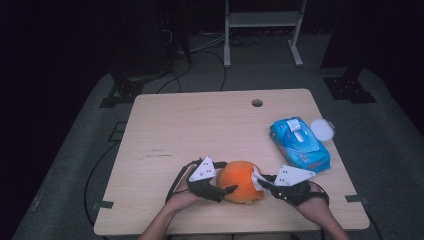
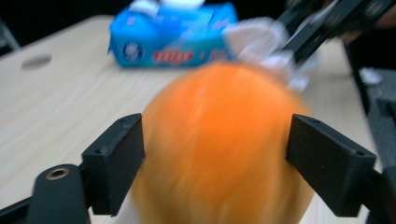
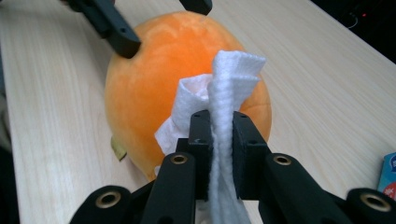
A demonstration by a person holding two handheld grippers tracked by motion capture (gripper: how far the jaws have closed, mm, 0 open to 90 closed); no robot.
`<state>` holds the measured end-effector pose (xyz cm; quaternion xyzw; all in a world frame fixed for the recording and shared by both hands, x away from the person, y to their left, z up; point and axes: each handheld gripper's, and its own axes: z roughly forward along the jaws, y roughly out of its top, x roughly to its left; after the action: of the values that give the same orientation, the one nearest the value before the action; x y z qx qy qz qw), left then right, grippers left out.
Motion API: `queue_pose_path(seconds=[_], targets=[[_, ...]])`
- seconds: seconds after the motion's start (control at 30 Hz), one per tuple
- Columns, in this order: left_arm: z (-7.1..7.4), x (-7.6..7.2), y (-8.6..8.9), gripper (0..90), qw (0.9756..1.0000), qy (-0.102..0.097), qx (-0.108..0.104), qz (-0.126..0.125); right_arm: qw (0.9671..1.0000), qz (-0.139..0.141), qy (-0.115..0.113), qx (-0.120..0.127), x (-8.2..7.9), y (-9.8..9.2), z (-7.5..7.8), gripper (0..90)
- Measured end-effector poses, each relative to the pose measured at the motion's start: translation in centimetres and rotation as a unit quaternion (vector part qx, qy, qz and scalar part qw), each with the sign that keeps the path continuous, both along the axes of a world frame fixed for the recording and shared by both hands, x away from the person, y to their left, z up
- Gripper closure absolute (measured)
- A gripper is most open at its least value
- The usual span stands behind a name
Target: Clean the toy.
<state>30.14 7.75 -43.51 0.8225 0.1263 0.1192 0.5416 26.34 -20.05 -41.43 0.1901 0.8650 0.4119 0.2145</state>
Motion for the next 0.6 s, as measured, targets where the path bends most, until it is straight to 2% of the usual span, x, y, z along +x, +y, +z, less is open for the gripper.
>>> queue_pose_path(seconds=[0.03,0.07,0.1,0.23,0.27,0.3,0.37,0.4,0.43,0.47,0.5,0.53,0.57,0.6], targets=[[-0.1,-0.3,-0.7,18.3,0.9997,-0.012,0.022,0.005,0.9998,0.012,0.004,0.015,0.0,0.4,0.3,78.7],[-0.1,-0.3,-0.7,21.7,0.9997,-0.012,0.022,0.005,0.9997,0.018,0.003,0.013,-0.1,0.7,0.4,78.7],[-0.6,-0.1,-0.6,22.9,0.9997,-0.002,0.025,0.006,0.9998,0.021,-0.003,0.004,-0.1,0.8,0.3,78.7],[-0.8,0.3,0.1,26.2,0.9996,0.012,0.021,0.016,0.9998,0.019,0.002,0.000,0.0,0.5,0.0,78.8],[-0.8,0.5,0.3,26.3,0.9994,0.018,0.020,0.022,0.9999,0.015,0.003,-0.006,0.0,0.3,-0.1,78.8],[-1.0,0.9,1.1,26.3,0.9987,0.035,0.013,0.034,0.9997,-0.001,0.004,-0.024,0.2,-0.3,-0.6,78.8],[-1.0,1.0,1.3,26.3,0.9985,0.039,0.009,0.037,0.9995,-0.008,0.012,-0.029,0.3,-0.7,-1.1,78.8],[-1.1,1.2,1.6,26.3,0.9981,0.046,0.004,0.041,0.9993,-0.014,0.024,-0.024,0.4,-1.1,-1.6,78.7],[-1.2,1.3,1.7,26.3,0.9978,0.052,0.000,0.041,0.9995,-0.015,0.025,-0.016,0.4,-1.2,-1.5,78.8],[-1.2,1.3,1.6,26.3,0.9978,0.052,-0.001,0.040,0.9995,-0.015,0.025,-0.016,0.4,-1.2,-1.5,78.8],[-1.3,1.3,1.2,26.3,0.9983,0.047,0.001,0.036,0.9998,-0.011,0.019,-0.001,0.4,-0.9,-1.0,78.8],[-1.3,1.3,1.2,26.3,0.9983,0.047,0.001,0.036,0.9998,-0.011,0.019,-0.001,0.4,-0.9,-1.0,78.8],[-1.3,1.2,1.0,26.3,0.9983,0.045,0.003,0.036,0.9997,-0.003,0.015,0.021,0.5,-0.3,-0.3,78.7],[-1.3,1.2,1.0,26.3,0.9983,0.045,0.003,0.036,0.9996,0.001,0.014,0.024,0.5,0.0,-0.1,78.7]])
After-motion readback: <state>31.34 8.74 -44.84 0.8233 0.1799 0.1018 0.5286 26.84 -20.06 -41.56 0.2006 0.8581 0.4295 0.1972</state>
